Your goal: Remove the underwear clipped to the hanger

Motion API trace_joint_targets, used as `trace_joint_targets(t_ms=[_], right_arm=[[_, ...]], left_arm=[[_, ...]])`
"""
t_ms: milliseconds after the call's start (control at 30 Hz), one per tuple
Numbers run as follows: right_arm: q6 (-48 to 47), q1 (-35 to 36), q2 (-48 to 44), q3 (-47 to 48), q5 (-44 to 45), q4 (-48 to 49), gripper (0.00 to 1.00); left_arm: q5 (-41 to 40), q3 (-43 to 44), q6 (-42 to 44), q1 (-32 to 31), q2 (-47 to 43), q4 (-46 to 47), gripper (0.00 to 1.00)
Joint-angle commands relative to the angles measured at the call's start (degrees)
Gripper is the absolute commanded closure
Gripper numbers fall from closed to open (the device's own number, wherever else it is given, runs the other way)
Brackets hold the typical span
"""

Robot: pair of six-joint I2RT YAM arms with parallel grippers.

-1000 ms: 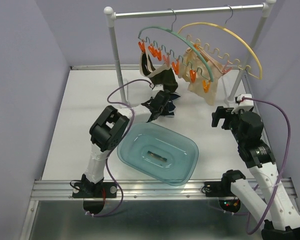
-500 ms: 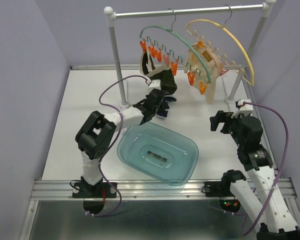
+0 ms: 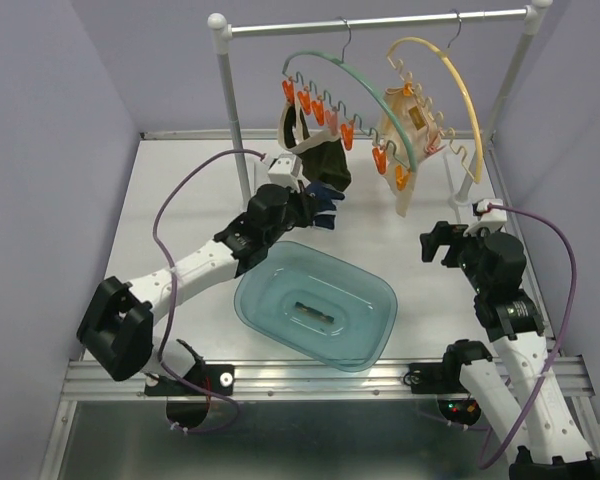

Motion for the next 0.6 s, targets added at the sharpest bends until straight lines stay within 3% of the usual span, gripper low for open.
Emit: trace_joint_targets(t_ms=[0,233,567], right_arm=[[0.54,-0.77,-0.42,-0.72,-0.92,3.07,0.00],[0.54,-1.03,-0.42,-0.81,-1.18,3.24,0.00],[0.27,-1.12,0.20,-0.63,-1.88,3.33,0.00]], left_arm=[[6.11,-3.64,4.69,-0.32,-8.88,5.31,1.00],[16.04,-9.44,10.75,-0.32,-22.67,4.00,1.00],[26.68,-15.86,9.97,-0.41,-35.86,-3.74,1.00]])
